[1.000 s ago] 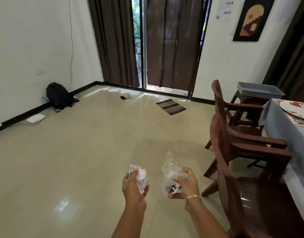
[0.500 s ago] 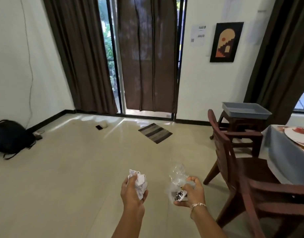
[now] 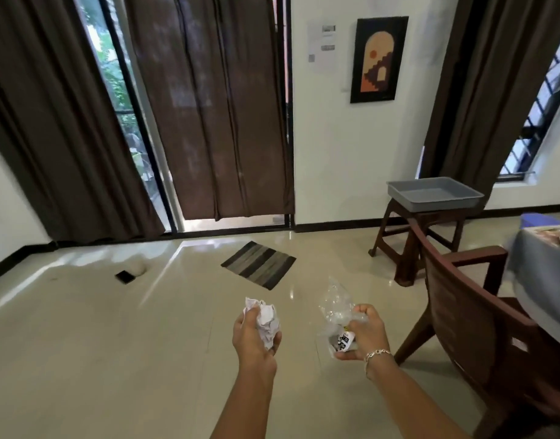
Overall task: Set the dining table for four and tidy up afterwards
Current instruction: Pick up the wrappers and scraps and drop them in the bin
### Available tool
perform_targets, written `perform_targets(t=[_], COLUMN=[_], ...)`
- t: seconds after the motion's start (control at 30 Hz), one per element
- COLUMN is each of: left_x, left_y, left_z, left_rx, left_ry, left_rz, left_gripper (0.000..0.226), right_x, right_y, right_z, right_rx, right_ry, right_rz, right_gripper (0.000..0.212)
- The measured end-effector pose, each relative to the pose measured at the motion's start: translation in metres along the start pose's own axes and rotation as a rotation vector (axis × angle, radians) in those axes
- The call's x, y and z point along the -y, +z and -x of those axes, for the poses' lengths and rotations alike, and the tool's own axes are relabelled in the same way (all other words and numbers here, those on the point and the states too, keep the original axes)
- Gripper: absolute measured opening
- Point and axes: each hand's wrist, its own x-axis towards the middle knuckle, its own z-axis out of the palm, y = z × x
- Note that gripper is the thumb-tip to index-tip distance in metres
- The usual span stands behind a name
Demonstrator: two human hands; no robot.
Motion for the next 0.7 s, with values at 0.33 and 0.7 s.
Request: perform_targets(t=[0.33, 0.7], left_x=[-0.022, -0.025], left_y=[0.127, 0.352], left_z=[-0.183, -0.361], left_rx=[0.186, 0.289], left_ry=[-0.140, -0.228], left_rz=[-0.155, -0.357], left_gripper=[0.031, 0.019], right_x=[0.041, 0.139], right_y=[0.070, 0.078], right_z=[-0.161, -0.402], right_rx=[-0.147, -0.309], right_ry=[-0.020, -0.040], right_rz=[-0.024, -0.126], right_gripper=[0.028, 0.037])
